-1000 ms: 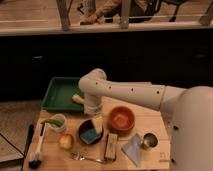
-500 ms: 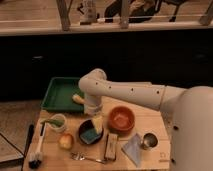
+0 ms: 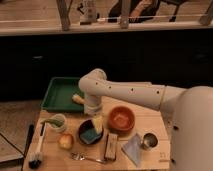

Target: Place sponge in purple bowl

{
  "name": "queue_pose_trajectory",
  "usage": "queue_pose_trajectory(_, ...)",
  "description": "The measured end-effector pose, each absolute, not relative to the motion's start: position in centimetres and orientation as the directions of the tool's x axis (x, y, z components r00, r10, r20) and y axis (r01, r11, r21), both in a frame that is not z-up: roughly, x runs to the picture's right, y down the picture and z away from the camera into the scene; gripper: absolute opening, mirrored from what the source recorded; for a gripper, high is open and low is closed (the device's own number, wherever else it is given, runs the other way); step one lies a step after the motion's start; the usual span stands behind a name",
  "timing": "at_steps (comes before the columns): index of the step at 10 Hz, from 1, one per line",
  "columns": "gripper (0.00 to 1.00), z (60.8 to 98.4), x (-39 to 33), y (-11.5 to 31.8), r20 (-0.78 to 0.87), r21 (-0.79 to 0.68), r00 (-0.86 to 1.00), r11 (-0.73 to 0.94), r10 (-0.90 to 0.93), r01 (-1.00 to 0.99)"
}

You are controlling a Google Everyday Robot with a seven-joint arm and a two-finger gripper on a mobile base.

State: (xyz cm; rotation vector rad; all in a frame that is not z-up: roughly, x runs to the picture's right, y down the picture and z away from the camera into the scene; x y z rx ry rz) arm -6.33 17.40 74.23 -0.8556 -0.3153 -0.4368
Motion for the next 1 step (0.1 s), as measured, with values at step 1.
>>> queue_pose_trajectory(1,0.8,74.24,-6.33,17.4,0.436,-0.654,0.867,0.577,-0.242,0.49)
